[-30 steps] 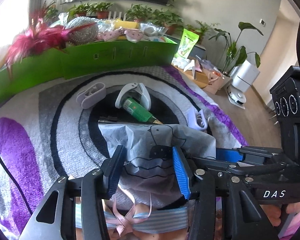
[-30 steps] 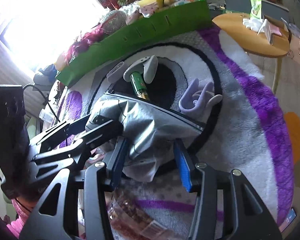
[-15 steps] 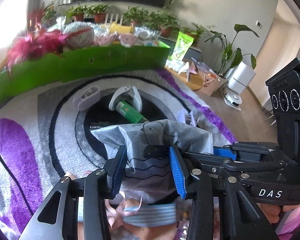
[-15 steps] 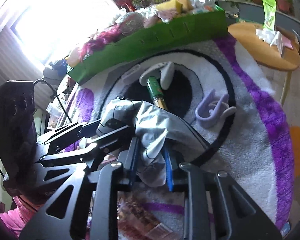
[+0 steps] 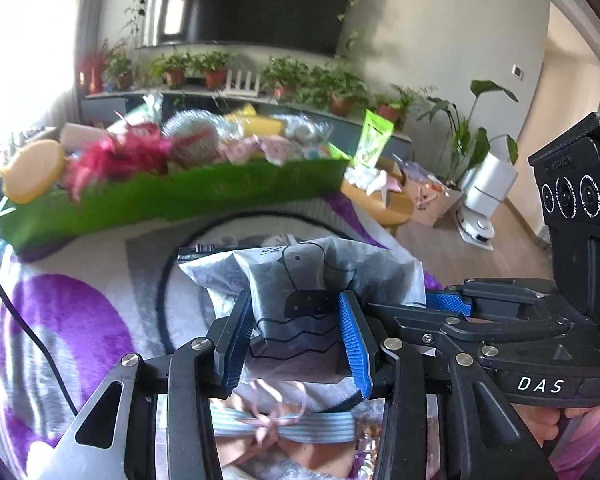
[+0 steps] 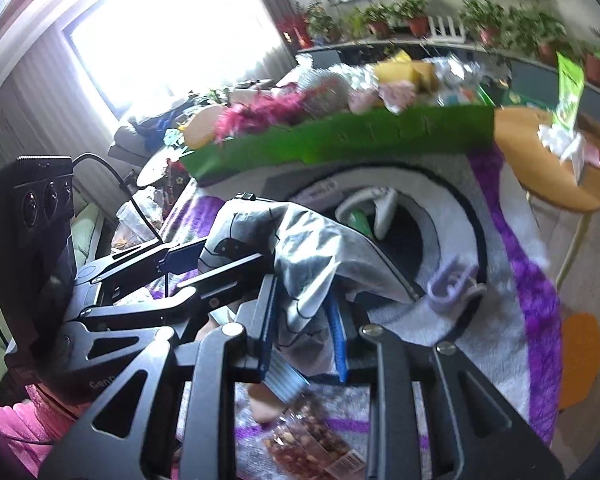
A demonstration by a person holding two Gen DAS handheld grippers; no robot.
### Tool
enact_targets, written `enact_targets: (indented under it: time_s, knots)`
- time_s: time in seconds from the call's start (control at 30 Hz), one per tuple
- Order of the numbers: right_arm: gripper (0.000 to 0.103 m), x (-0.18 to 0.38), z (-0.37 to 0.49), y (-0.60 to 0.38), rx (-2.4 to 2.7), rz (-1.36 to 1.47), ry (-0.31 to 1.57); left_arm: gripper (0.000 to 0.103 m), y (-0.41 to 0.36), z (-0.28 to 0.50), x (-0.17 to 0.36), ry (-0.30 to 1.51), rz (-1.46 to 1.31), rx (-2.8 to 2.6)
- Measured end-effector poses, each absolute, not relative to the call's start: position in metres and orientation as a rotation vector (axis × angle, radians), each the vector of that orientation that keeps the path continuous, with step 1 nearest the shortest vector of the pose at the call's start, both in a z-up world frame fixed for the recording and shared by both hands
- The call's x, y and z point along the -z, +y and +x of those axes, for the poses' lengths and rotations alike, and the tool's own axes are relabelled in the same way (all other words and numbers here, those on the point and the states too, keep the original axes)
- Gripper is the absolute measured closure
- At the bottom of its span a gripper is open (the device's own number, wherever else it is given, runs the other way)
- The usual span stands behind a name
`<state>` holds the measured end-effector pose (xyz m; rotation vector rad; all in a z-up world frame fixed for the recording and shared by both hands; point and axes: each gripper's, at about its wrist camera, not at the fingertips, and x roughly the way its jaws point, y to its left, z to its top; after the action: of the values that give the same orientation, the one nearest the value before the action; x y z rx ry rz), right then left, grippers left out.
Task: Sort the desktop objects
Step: 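Lift the cloth bag with the left tool and carry it over the green box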
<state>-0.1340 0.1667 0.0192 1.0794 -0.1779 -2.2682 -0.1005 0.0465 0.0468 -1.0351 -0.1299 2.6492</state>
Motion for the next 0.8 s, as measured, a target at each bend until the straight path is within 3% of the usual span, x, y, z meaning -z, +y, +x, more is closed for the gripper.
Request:
enact_targets:
  time_s: [0.8]
  knots:
    - [0.078, -0.103, -0.151, 0.073, 2.17, 0.805, -0.026, 0.06, -0.052, -0.103, -0.119, -0.159, -0.854, -2.91]
